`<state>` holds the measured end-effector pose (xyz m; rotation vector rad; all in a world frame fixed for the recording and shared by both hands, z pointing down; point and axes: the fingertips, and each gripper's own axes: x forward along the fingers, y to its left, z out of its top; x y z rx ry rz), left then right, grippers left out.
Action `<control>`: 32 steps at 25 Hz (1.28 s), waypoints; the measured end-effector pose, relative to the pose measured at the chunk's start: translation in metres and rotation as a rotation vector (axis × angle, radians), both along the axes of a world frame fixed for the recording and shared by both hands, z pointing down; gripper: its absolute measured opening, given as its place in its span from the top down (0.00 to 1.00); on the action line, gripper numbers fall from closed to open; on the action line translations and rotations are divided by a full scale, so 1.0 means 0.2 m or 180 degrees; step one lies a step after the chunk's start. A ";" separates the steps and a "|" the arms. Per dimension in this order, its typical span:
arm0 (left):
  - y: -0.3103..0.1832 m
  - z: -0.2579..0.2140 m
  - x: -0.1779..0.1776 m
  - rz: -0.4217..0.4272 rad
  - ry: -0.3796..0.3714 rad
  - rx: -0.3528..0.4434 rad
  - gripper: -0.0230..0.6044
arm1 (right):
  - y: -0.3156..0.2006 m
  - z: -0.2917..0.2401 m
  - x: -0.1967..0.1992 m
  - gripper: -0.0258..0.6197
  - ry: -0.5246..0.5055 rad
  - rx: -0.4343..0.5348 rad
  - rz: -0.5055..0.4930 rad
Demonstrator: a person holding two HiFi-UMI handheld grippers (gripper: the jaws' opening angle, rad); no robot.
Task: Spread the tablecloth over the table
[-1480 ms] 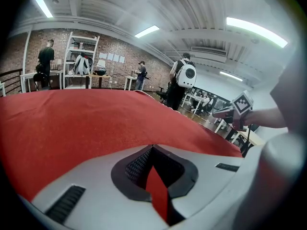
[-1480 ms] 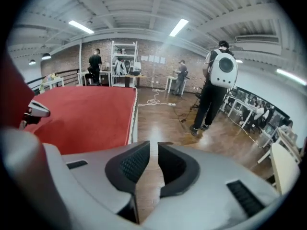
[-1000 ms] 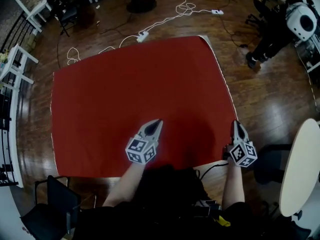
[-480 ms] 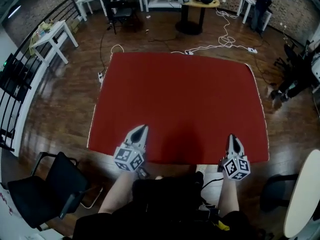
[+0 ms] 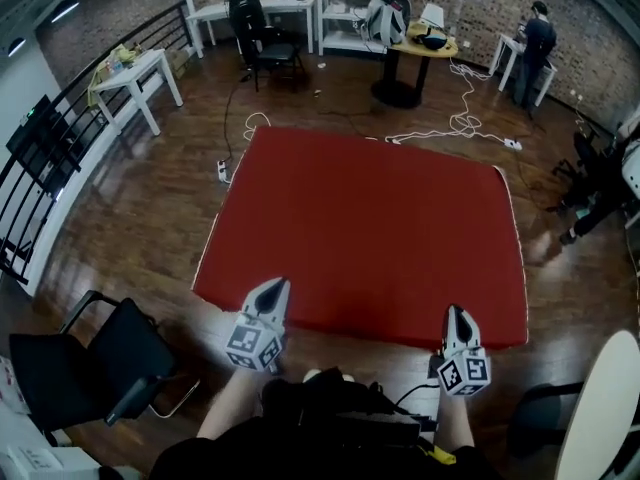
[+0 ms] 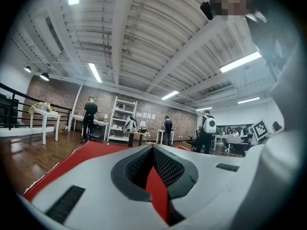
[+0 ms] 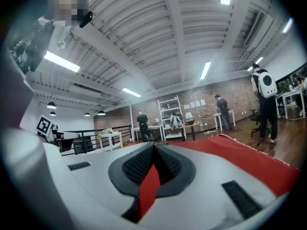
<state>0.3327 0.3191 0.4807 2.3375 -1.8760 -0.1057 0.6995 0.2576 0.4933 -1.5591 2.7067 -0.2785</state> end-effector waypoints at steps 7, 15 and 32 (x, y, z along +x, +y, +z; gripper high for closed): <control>0.21 -0.03 0.15 -0.0007 0.0085 0.0057 0.96 | 0.21 0.04 0.02 0.96 -0.0115 0.0035 0.0145; 0.25 -0.05 0.33 0.0166 -0.0374 0.0348 0.96 | 0.30 -0.03 0.00 0.96 -0.0078 0.0257 0.0174; 0.27 -0.03 0.21 -0.0078 -0.0438 0.0415 0.96 | 0.30 0.02 -0.08 0.96 0.0102 0.0268 0.0075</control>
